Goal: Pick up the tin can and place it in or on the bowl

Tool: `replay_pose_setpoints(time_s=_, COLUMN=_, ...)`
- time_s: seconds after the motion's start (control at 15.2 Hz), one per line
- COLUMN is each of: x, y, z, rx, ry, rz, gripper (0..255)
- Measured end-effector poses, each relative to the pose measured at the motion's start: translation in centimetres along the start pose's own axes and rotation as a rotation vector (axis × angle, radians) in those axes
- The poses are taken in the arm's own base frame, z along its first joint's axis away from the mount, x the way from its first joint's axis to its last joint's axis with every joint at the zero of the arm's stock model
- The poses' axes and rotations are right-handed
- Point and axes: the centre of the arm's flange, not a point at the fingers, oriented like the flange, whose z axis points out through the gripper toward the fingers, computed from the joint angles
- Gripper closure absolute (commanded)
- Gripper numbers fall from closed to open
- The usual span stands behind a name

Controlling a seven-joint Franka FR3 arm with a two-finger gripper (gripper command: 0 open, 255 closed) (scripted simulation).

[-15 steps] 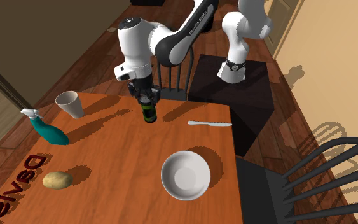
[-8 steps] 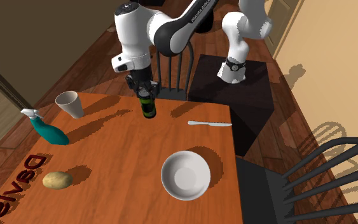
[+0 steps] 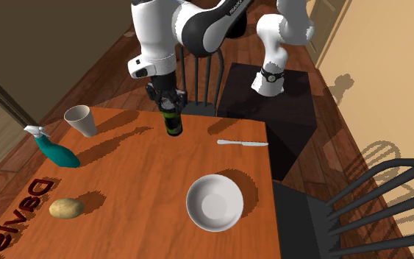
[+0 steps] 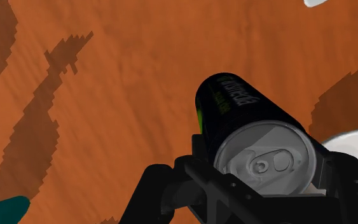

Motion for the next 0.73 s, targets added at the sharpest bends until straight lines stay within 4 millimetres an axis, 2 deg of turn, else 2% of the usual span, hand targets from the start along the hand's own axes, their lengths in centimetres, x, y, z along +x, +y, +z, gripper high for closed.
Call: replay_pose_setpoints(time_s=0.73, x=8.1, y=-11.5, z=-1.8, rx=0.0, ry=0.0, rz=0.0, gripper=255)
